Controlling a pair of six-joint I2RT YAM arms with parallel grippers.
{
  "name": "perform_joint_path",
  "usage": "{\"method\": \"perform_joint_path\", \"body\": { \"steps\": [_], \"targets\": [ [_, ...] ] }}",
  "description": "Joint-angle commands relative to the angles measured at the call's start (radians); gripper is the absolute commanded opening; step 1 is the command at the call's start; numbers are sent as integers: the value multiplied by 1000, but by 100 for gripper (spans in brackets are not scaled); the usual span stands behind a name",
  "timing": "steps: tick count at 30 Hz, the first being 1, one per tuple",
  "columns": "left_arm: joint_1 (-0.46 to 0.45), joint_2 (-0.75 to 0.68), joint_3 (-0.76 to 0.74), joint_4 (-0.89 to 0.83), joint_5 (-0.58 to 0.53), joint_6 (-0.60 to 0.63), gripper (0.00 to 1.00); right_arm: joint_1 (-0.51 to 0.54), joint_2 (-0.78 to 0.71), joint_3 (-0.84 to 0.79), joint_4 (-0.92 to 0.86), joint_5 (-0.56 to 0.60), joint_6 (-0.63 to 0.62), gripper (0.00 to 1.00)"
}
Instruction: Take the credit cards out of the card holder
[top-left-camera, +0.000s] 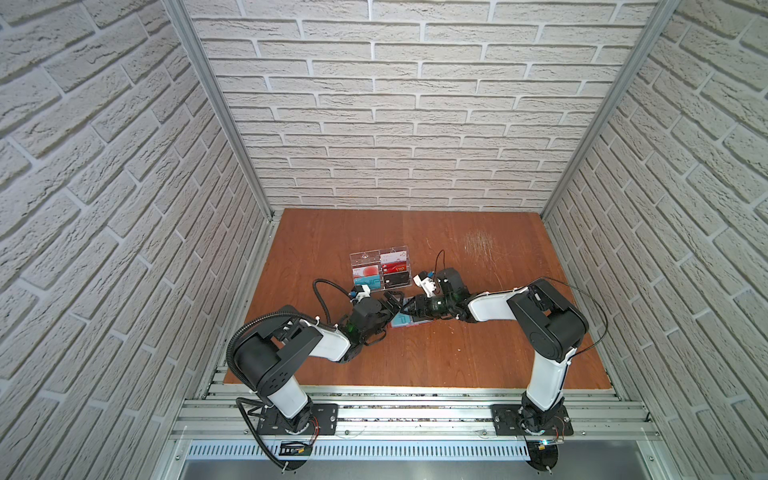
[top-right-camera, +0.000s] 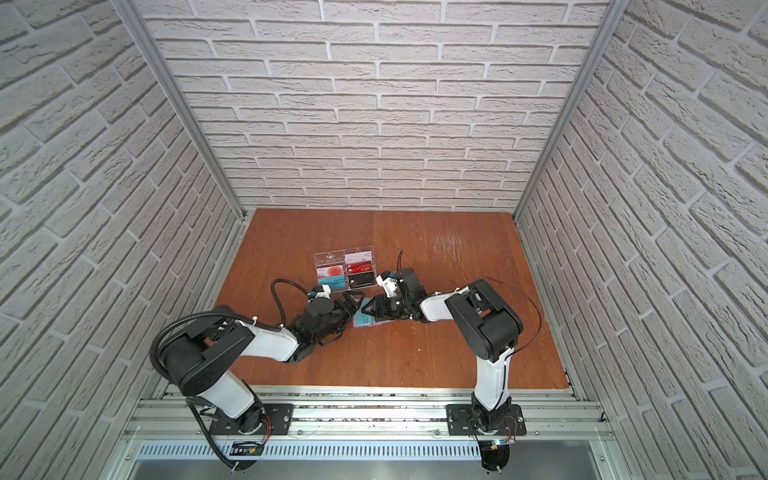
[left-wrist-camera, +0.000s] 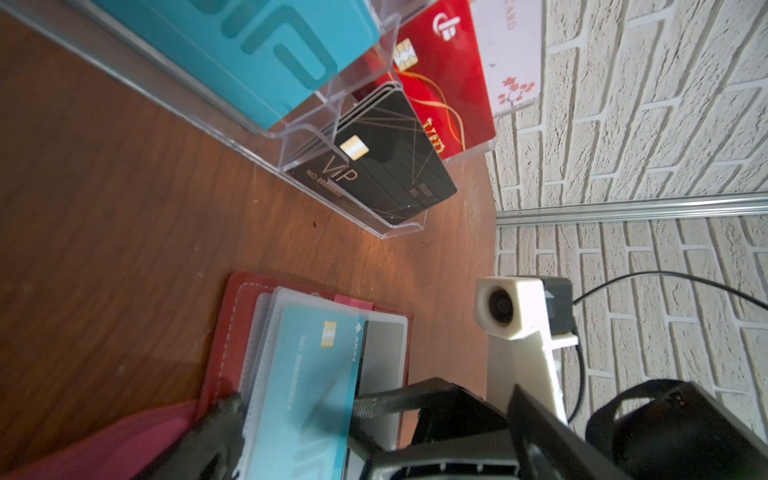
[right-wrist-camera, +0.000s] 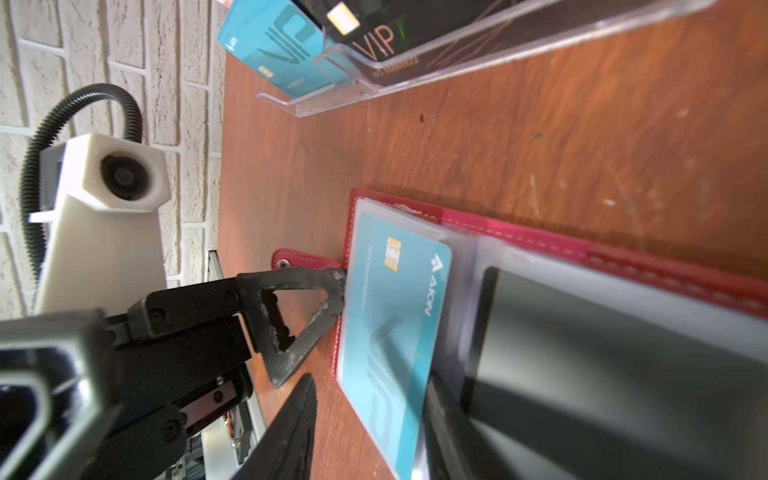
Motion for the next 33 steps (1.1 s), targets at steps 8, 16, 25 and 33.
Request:
{"method": "perform_joint_path", "body": {
  "steps": [8,16,25,33],
  "targets": [
    [-13,50,-33,-21,2,-20,98,7,49,-22,199,-85,83,40],
    [-16,53,-41,-15,2,-24,98,16,63,-15,221,-102,91,37],
    [-18,59,-49,-2,1,-29,98,34,77,5,200,-103,81,36],
    [-17,75,-65,18,-2,-40,98,23,43,-4,167,-87,58,30]
  ]
}}
